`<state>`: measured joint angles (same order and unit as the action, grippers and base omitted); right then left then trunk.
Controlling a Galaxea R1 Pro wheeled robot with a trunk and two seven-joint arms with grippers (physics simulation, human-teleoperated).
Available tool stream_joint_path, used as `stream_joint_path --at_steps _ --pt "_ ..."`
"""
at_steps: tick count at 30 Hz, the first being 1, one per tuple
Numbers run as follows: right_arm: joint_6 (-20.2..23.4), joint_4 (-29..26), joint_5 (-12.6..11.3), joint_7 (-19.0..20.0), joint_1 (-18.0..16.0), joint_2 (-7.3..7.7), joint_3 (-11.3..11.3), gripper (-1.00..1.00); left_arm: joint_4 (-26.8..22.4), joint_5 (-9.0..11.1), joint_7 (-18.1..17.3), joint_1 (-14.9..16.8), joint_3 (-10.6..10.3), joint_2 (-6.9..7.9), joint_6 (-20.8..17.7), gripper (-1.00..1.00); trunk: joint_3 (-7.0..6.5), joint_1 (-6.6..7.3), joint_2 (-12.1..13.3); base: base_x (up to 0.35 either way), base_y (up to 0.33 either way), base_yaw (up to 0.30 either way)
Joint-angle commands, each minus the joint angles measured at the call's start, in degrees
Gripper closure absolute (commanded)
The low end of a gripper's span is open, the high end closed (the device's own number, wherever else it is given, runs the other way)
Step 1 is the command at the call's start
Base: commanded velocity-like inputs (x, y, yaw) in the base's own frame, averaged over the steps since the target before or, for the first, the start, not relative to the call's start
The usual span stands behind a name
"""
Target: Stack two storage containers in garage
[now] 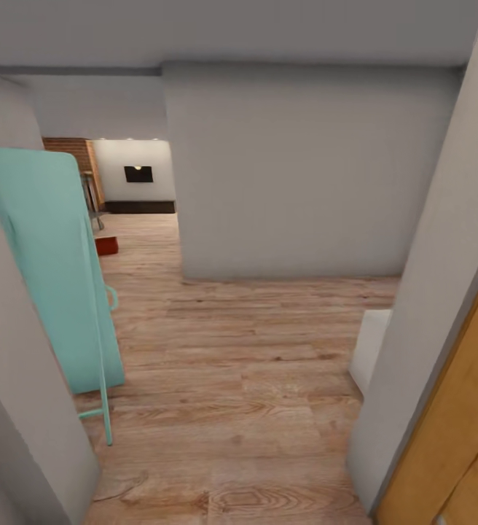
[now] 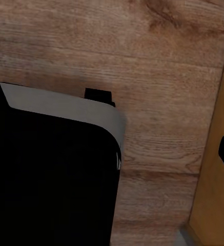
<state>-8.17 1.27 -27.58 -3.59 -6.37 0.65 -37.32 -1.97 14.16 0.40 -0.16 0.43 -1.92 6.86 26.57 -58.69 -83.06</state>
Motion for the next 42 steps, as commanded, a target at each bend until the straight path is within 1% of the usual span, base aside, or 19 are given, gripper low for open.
stream_joint_path --at_steps 1,14,16,20,21,26,42 --pt "-0.3 0.1 -0.5 0.0 0.0 -0.03 -0.5 -1.0 -0.1 0.3 0.0 0.0 0.0 -0.01 0.1 -1.0 0.05 -0.03 0.0 0.32 0.0 0.001" --pt "-0.2 0.1 -0.5 0.2 0.0 -0.08 -0.6 -1.0 -0.1 0.3 0.0 0.0 0.0 -0.01 -0.2 -1.0 0.05 -0.03 0.0 0.321 0.0 0.0" --pt "-0.1 0.2 -0.4 0.2 0.0 0.25 -0.5 -1.0 -0.1 0.3 0.0 0.0 0.0 -0.01 -0.1 -1.0 0.05 -0.03 0.0 0.322 0.0 0.0" --pt "0.0 0.2 -0.5 0.2 0.0 0.23 -0.5 -1.0 -0.1 0.3 0.0 0.0 0.0 -0.01 -0.2 -1.0 0.05 -0.03 0.0 0.322 0.0 0.0" --pt "0.0 0.2 0.1 0.2 0.0 0.14 -0.5 -1.0 -0.1 0.3 0.0 0.0 0.0 -0.01 -0.2 -1.0 0.05 -0.03 0.0 0.322 0.0 0.0" --pt "-0.1 0.2 0.6 0.2 0.0 0.14 -0.4 -1.0 -0.1 0.3 0.0 0.0 0.0 -0.01 -0.2 -1.0 0.05 -0.03 0.0 0.322 0.0 0.0" --pt "-0.2 0.5 0.7 0.2 0.0 -0.03 -0.3 -1.0 -0.1 0.3 0.0 0.0 0.0 -0.01 -0.2 -1.0 0.05 -0.03 0.0 0.322 0.0 0.0"
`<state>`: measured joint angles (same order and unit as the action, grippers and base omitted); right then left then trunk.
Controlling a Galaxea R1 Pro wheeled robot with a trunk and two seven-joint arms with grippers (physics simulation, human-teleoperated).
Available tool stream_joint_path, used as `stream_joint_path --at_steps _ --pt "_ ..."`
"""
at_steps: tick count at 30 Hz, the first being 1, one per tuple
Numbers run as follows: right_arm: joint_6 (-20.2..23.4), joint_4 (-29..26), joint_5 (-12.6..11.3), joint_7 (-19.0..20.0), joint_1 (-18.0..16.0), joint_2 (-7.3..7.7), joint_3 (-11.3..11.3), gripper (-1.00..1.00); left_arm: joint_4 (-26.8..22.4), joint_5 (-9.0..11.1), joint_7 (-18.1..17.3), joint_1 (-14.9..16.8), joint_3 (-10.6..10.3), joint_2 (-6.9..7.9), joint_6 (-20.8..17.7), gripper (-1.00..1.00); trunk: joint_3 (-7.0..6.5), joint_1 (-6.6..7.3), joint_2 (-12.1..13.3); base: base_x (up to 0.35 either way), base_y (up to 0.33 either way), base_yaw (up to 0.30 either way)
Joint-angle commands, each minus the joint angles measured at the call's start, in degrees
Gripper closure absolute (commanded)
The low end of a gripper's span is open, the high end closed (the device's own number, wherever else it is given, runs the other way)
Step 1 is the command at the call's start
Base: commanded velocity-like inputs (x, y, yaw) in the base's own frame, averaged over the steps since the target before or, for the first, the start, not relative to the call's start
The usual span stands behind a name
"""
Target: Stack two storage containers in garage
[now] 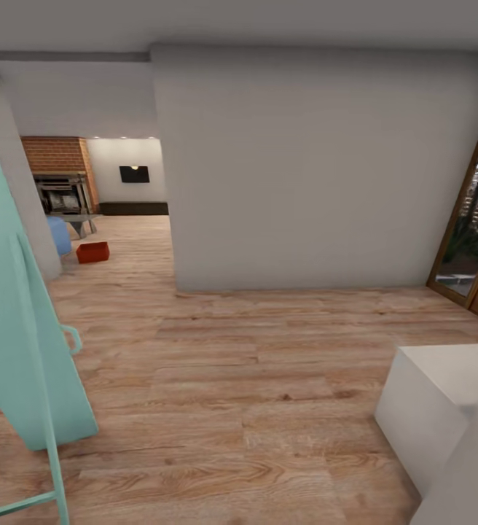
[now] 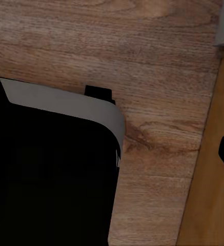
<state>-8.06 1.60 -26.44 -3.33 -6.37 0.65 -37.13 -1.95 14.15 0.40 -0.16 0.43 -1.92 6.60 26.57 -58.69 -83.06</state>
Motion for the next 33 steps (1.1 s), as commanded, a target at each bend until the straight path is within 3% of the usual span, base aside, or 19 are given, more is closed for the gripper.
stream_joint_path --at_steps 1,33 --pt "-0.3 0.2 -0.5 0.0 -0.1 -0.04 -0.5 -1.0 -0.1 0.3 0.0 0.0 0.0 -0.01 0.1 -1.0 0.05 -0.03 0.0 0.322 0.0 0.0" --pt "-0.3 0.2 -0.5 -0.1 0.0 0.12 -0.5 -1.0 -0.1 0.3 0.0 0.0 0.0 -0.01 0.2 -1.0 0.05 -0.03 0.0 0.322 0.0 0.0"
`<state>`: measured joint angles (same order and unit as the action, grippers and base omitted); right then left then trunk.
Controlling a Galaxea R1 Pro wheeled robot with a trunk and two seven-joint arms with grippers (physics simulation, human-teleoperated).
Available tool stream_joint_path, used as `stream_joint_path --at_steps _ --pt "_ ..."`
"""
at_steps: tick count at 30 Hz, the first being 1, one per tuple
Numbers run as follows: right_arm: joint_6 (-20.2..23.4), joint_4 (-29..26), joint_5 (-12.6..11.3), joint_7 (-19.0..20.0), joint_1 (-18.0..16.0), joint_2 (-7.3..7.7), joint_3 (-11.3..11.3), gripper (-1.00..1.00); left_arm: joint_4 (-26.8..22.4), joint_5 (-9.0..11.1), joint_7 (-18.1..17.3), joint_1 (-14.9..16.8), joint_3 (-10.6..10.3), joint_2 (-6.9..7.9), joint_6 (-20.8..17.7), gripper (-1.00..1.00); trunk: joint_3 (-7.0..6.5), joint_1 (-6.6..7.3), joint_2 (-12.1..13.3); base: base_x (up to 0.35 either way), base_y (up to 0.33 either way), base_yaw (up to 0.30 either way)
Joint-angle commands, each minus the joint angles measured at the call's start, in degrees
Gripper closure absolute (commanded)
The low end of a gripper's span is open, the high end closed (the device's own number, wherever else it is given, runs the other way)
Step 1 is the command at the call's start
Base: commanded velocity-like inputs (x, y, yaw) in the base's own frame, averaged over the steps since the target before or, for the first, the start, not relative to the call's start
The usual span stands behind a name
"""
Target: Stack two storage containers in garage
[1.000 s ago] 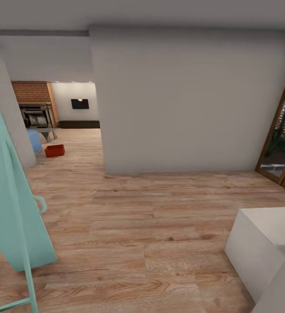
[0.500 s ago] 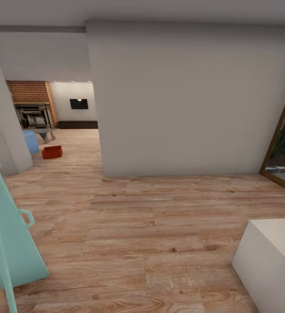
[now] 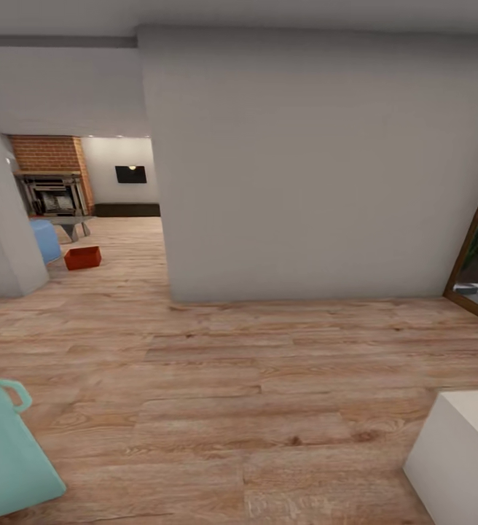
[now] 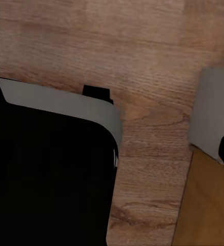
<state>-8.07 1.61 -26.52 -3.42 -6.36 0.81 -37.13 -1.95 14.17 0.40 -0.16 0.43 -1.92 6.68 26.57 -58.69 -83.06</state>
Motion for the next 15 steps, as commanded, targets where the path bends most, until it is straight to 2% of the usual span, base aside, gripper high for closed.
stream_joint_path --at_steps 1,15 --pt "-0.3 0.1 -0.5 0.0 -0.1 -0.03 -0.5 -1.0 -0.1 0.3 0.0 0.0 0.0 -0.01 0.1 -1.0 0.05 -0.03 0.0 0.322 0.0 0.0" --pt "-0.3 0.1 -0.5 0.0 -0.1 -0.03 -0.5 -1.0 -0.1 0.2 0.0 0.0 0.0 -0.01 0.1 -1.0 0.05 -0.03 0.0 0.322 0.0 0.0"
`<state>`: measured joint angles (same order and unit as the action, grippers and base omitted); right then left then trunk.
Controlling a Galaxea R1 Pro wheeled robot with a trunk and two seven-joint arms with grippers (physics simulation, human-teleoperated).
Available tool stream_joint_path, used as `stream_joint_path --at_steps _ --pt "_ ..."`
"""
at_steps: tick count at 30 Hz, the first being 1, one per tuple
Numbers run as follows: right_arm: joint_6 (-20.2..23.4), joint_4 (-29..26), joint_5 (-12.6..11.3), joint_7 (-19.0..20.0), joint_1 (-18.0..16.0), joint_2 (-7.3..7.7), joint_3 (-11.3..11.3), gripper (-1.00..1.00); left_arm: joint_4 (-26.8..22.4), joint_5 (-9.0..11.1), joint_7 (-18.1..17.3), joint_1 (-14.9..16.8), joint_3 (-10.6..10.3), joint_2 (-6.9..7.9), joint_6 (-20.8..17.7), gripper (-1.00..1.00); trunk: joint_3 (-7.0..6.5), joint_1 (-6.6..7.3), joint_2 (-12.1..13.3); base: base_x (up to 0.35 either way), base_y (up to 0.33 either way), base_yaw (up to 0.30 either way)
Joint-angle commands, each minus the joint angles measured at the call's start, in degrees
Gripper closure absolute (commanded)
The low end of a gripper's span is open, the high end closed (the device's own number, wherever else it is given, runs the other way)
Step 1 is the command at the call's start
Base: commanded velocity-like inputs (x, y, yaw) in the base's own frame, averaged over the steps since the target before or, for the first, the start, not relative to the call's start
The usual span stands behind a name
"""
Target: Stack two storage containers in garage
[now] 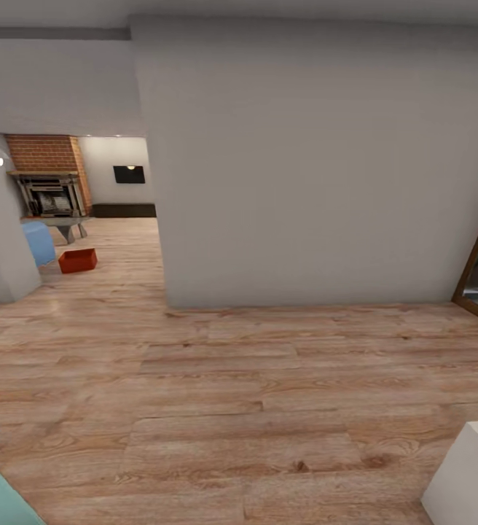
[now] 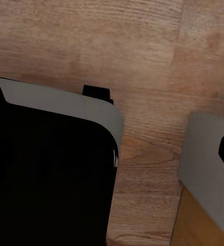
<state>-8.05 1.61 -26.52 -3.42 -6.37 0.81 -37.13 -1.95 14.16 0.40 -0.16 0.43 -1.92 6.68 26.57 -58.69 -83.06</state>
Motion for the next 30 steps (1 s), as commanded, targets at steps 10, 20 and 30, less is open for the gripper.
stream_joint_path --at_steps 10,20,30 --pt "-0.3 0.1 -0.5 0.0 -0.1 -0.02 -0.5 -1.0 -0.1 0.3 0.0 0.0 0.0 -0.01 0.1 -1.0 0.05 -0.03 0.0 0.322 0.0 0.0" --pt "-0.2 0.1 -0.7 0.3 -0.1 -0.48 -0.3 -1.0 -0.1 0.3 0.0 0.0 0.0 -0.01 0.1 -1.0 0.05 -0.03 0.0 0.322 0.0 0.0" --pt "-0.3 0.1 -0.6 0.5 0.0 -0.52 -0.1 -1.0 -0.1 0.3 0.0 0.0 0.0 -0.01 0.1 -1.0 0.05 -0.03 0.0 0.322 0.0 0.187"
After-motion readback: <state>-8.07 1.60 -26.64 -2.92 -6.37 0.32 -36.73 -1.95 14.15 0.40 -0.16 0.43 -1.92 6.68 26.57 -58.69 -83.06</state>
